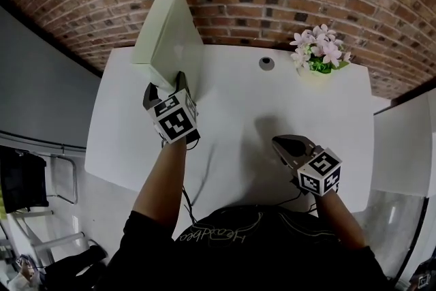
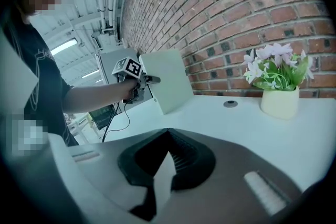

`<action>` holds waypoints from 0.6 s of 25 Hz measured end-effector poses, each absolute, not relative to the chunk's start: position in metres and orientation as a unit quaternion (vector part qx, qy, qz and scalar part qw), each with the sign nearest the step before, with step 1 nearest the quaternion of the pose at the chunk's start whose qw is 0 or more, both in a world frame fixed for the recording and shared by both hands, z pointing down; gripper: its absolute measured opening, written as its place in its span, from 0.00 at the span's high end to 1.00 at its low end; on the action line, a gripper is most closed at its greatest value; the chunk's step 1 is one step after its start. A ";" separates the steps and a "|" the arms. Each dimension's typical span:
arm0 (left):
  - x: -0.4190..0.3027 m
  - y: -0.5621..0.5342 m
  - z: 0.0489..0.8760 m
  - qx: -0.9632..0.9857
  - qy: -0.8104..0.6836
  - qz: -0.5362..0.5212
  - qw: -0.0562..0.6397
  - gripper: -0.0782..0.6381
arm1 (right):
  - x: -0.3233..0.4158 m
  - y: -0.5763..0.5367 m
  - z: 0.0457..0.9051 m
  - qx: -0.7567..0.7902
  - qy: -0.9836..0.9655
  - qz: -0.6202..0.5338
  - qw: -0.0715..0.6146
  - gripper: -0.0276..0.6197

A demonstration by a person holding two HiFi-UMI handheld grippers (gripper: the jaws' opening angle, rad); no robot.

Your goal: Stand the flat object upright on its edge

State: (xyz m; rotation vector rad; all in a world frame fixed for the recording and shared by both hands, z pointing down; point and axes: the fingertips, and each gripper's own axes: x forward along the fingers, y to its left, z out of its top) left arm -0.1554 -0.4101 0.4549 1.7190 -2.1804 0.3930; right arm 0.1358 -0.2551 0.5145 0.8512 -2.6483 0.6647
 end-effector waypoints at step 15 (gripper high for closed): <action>-0.136 -0.254 0.434 0.722 -0.634 0.103 0.257 0.50 | 0.105 -0.183 0.449 0.307 -0.927 0.202 0.076 0.95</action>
